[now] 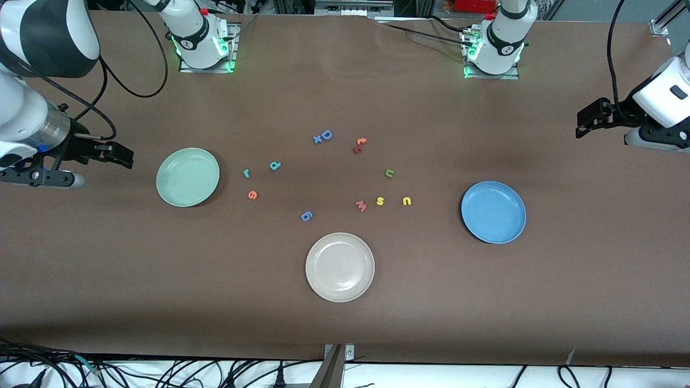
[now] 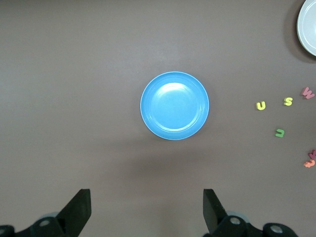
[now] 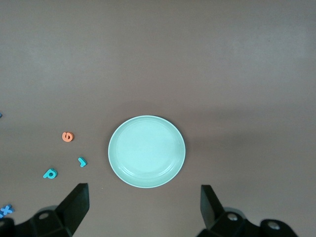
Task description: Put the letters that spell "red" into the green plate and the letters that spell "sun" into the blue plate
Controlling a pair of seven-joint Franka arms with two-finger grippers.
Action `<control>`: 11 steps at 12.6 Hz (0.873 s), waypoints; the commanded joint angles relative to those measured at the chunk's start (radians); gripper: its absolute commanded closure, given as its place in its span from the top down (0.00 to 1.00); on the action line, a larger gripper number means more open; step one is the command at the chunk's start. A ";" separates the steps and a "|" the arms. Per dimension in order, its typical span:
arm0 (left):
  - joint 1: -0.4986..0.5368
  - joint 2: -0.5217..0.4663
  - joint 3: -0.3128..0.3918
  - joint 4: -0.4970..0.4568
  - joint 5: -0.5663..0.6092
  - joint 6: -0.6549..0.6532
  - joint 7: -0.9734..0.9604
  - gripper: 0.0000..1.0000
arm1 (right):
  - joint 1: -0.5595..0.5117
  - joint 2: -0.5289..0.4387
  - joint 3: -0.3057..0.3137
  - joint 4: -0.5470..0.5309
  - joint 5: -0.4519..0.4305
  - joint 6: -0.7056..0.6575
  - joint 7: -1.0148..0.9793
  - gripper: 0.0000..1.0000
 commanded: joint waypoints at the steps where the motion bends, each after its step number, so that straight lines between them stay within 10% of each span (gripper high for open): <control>1: 0.002 0.002 -0.003 0.017 0.022 -0.021 0.008 1.00 | 0.002 0.001 0.003 0.016 -0.015 -0.027 0.004 1.00; 11: 0.001 0.002 -0.005 0.017 0.022 -0.033 0.001 1.00 | 0.003 0.002 0.003 0.019 -0.015 -0.032 0.005 1.00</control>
